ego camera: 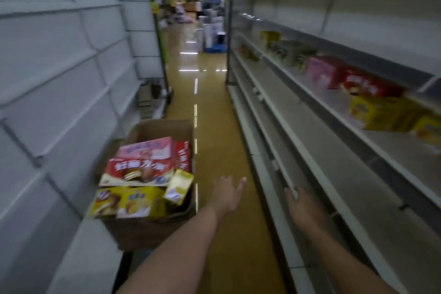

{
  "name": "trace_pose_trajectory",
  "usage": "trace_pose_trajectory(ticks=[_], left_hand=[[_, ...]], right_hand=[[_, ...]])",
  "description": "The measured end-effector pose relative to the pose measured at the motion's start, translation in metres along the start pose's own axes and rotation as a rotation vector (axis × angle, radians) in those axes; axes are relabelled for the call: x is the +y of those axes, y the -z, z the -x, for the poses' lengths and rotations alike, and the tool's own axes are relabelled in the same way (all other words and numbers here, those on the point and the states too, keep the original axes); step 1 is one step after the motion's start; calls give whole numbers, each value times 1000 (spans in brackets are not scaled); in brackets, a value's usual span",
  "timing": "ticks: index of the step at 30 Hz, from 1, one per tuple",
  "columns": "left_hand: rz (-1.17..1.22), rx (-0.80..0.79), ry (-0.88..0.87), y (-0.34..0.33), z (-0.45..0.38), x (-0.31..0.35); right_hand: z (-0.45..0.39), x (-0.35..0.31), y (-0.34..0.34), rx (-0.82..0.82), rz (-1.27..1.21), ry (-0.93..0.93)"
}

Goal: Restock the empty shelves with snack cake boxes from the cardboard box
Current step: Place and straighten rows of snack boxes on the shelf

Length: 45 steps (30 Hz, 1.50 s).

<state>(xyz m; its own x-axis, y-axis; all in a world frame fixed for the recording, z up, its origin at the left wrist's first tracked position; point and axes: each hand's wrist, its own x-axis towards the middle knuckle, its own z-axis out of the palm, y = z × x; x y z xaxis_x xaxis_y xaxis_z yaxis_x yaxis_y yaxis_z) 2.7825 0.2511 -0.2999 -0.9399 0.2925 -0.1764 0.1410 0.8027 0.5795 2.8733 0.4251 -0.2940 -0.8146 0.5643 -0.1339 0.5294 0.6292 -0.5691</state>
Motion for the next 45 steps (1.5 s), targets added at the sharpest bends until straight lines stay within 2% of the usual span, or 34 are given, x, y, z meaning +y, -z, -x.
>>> trace_pose_trajectory(ticks=[4, 7, 14, 20, 24, 28, 32, 34, 39, 45], left_hand=[[23, 163, 84, 46, 32, -78], [27, 235, 165, 73, 54, -129], [152, 277, 416, 91, 76, -221], [148, 222, 492, 93, 47, -246], [50, 103, 442, 90, 14, -246], [-69, 11, 426, 86, -15, -241], [-365, -255, 322, 89, -29, -247], [-499, -312, 259, 93, -32, -253], [-543, -219, 118, 97, -40, -265], [-399, -162, 11, 107, -54, -277]], right_hand=[[27, -55, -69, -203, 148, 89], [45, -90, -111, -300, 157, 122], [53, -149, -175, -396, 94, 183], [11, -173, -201, -414, -118, 71], [-22, -183, -214, -406, -191, -3], [-41, -200, -221, -385, -110, 2], [-48, -215, -233, -358, -81, 25], [-48, -220, -241, -359, -74, 8], [-42, -233, -259, -323, -79, -71], [-40, -231, -266, -140, 3, -66]])
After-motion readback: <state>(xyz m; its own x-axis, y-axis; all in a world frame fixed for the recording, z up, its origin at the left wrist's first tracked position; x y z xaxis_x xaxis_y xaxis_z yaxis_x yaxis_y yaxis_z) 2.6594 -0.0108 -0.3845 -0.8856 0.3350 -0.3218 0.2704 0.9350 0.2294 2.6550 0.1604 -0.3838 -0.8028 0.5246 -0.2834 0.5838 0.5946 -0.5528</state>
